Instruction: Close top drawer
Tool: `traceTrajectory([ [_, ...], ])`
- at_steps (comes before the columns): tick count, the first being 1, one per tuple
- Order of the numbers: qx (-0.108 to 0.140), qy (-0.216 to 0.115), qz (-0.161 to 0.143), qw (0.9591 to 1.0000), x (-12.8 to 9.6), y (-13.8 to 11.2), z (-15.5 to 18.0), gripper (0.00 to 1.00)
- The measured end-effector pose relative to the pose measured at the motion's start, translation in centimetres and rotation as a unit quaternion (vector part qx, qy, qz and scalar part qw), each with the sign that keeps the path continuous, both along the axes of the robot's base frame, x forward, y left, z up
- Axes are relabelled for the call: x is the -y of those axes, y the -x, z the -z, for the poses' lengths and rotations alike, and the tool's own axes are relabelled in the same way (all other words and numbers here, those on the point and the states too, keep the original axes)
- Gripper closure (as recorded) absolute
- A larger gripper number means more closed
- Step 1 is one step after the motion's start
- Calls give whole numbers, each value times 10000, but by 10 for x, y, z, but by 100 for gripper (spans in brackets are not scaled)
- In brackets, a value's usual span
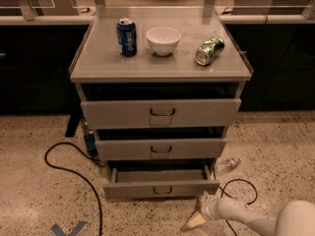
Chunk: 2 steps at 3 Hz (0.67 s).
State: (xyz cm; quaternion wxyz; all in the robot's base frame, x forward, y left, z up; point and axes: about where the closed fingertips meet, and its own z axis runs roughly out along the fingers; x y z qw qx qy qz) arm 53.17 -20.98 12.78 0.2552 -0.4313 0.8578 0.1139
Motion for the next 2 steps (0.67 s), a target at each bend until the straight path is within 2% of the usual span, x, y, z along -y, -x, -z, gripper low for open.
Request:
traceTrajectory([
  [1,398,-296,-283,9984,-43,-18,-36,0],
  [2,656,-619,-427,9950,-87,-36,-62,0],
])
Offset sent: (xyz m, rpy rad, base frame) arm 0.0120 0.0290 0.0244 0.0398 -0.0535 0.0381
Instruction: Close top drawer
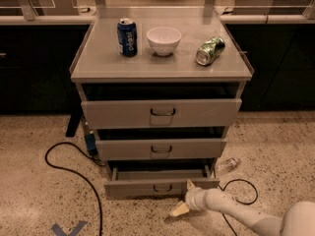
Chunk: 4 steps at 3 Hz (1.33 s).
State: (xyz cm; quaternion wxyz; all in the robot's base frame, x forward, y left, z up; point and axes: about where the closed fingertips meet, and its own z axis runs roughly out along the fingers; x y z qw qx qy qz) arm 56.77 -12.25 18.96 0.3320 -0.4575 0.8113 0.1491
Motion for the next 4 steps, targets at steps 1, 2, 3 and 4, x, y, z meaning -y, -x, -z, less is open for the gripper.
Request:
traceTrajectory([
  [1,18,35,23,10000,1,5,0,0],
  [2,137,453,-190,9987,5,12,-11,0],
  [3,-147,571,-42,9982,25,43,4,0],
  [4,-191,516,-112,9984,16,38,8,0],
])
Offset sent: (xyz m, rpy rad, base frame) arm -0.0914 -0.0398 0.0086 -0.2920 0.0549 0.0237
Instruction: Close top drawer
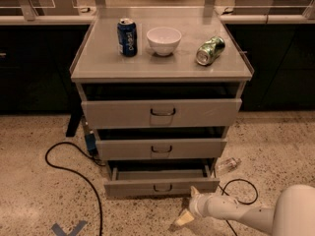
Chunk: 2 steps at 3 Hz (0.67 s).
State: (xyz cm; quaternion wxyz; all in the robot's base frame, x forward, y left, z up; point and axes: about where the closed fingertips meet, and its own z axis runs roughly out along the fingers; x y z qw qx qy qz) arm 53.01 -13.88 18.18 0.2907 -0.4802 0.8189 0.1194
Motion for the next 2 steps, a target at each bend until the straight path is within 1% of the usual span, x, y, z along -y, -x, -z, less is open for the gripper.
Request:
traceTrajectory([
  [1,-15,-311,59,9995,-11,-14,14,0],
  [2,134,-748,153,9970,-28,-41,10,0],
])
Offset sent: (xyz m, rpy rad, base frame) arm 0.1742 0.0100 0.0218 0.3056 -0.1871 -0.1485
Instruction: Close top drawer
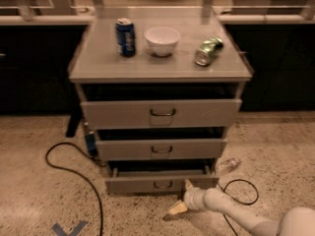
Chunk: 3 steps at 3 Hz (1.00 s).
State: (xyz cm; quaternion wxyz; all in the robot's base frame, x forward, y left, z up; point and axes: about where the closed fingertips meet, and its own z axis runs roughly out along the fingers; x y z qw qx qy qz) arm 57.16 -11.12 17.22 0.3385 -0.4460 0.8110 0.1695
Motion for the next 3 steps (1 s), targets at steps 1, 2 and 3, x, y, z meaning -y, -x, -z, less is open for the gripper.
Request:
traceTrajectory([
  [1,311,-284,301,9987,1,-42,-21,0],
  [2,956,-845,818,9885,0,-128,-79,0],
  [3,956,-845,818,9885,0,-128,-79,0],
])
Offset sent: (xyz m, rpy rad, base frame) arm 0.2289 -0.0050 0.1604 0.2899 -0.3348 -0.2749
